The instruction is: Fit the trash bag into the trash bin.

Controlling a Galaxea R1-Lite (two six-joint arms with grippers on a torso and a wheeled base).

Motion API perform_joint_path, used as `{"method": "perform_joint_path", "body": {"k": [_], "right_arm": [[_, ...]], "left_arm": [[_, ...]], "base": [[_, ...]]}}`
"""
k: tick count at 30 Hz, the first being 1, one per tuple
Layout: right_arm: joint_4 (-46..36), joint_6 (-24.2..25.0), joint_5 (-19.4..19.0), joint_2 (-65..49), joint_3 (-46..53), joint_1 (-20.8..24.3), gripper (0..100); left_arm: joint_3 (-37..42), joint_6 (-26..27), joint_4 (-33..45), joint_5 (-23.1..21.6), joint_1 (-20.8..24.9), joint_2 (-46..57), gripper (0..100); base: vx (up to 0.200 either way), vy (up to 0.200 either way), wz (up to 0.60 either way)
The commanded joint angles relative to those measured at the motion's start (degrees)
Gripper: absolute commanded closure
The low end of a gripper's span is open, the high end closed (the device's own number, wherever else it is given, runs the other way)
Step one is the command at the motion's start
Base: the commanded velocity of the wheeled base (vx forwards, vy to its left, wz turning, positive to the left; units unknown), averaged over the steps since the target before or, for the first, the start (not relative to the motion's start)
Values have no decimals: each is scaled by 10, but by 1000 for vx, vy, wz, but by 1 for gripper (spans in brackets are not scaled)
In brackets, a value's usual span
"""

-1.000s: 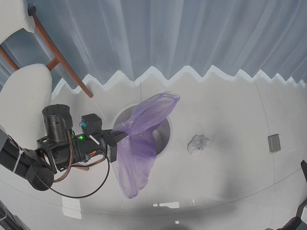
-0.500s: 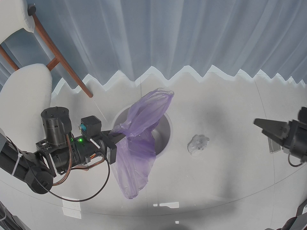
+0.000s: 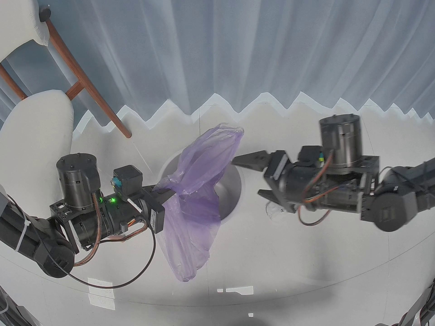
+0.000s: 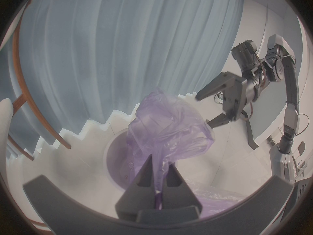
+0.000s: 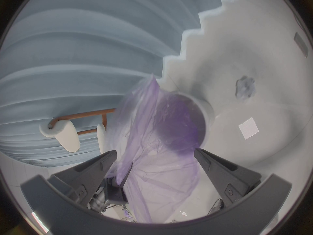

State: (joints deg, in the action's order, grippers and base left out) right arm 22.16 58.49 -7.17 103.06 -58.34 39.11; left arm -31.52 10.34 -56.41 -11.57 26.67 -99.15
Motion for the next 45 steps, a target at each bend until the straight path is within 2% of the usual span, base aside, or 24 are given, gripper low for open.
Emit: {"method": "perform_joint_path", "body": {"k": [1, 5, 17, 18, 36, 37, 42, 45], "right_arm": [[21, 21, 16, 115, -63, 38, 0], [19, 24, 31, 116, -102, 27, 0], [17, 22, 34, 128, -128, 19, 0], [17, 23, 34, 138, -136, 22, 100], [17, 18, 37, 136, -182, 29, 100], [17, 18, 37, 136, -182, 29, 100], [17, -21, 38, 135, -161, 24, 100], [20, -36, 39, 134, -146, 23, 100]], "left_arm": [[1, 1, -3, 4, 1, 0, 100], [2, 0, -3, 4, 2, -1, 100], [0, 0, -3, 4, 2, -3, 100], [-1, 0, -3, 4, 2, -3, 100], [-1, -1, -5, -1, 3, 5, 100], [-1, -1, -5, -1, 3, 5, 0], [-1, -84, -31, 7, 17, 33, 0], [16, -109, -31, 18, 15, 61, 0]], "base": [[0, 0, 0], [0, 0, 0], [0, 0, 0], [0, 0, 0], [0, 0, 0], [0, 0, 0], [0, 0, 0], [0, 0, 0]]}}
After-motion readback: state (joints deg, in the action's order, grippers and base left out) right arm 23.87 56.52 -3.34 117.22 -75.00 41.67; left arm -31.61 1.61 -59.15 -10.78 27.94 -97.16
